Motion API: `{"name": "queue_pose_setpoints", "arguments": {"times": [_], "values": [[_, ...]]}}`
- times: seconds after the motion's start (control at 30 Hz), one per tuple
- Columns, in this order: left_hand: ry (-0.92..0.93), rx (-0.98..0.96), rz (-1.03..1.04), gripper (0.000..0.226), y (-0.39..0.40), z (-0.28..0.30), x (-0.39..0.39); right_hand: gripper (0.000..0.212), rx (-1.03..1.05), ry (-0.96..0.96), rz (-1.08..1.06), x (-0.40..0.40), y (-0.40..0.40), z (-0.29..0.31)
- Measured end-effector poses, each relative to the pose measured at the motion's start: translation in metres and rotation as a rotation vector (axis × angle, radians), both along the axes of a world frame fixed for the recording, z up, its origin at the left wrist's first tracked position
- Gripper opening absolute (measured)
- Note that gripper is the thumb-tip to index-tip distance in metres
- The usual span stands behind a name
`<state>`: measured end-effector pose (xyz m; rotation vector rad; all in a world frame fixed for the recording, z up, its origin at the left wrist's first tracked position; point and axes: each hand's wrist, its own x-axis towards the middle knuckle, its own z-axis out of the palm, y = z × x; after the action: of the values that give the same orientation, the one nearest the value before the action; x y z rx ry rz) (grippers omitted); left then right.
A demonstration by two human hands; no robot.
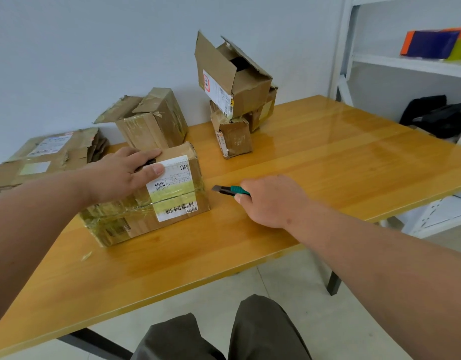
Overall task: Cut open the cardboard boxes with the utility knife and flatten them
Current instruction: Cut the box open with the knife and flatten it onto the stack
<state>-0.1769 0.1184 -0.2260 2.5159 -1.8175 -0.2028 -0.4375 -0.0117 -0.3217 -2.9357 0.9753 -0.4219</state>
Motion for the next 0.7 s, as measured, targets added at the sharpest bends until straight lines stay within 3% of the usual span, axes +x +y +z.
{"name": "queue_pose_setpoints", "arguments": {"times": [0.4,0.7], "values": [[0.019,0.002,-0.005,0.083,-0.002,-0.002,0.003,0.025,-0.003,-0.031,0.025,0.018,0.002,-0.007],[0.028,0.024,0.008,0.084,0.002,0.004,-0.007,0.016,0.066,0.158,0.035,0.016,0.001,0.000]]}}
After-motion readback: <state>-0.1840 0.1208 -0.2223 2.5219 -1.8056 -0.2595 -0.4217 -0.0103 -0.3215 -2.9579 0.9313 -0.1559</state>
